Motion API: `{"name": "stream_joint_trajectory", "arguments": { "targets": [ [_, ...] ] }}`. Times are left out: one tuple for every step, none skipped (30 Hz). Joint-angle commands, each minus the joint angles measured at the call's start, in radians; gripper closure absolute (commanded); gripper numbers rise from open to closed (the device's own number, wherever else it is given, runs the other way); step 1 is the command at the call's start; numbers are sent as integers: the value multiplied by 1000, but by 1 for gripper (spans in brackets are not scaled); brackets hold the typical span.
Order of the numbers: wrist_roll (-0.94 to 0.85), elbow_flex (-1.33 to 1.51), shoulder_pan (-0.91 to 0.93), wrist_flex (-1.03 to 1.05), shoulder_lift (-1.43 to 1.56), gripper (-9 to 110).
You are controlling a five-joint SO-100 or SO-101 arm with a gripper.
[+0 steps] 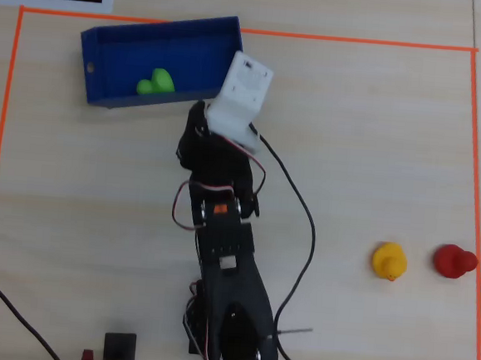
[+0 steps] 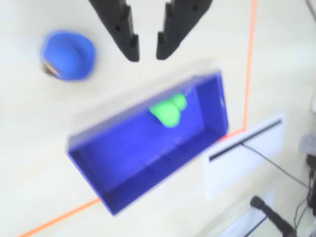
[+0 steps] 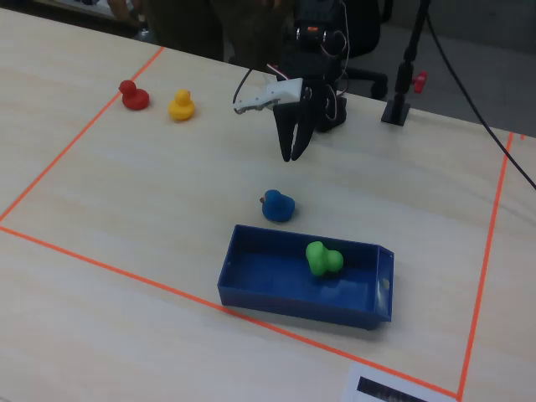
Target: Grasp green duck and put it into box.
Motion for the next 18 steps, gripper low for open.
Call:
{"name": "stream_joint_trajectory", "arguments": {
  "targets": [
    [-69,327,6,29,416,101],
    [-80,388,5,46,480,101],
    [-86,445,9,63,535,101],
    [-94,495,20,78,583,101],
    [-100,540,34,92,626,101],
    [-103,580,44,109,666,101],
    [-107,615,54,133,709,101],
    [-120,653,57,170,769,101],
    [-129,687,58,215,827,101],
    [-137,701,63,239,825,101],
    [-140,713,66,261,825,101],
    [-147,721,72,287,827,101],
    [-147,721,74,325,827,101],
    [-155,721,74,367,827,101],
    [-175,721,74,413,827,101],
    [-209,721,74,474,827,101],
    [-242,721,69,538,827,101],
    [-279,723,63,600,827,101]
  ]
}}
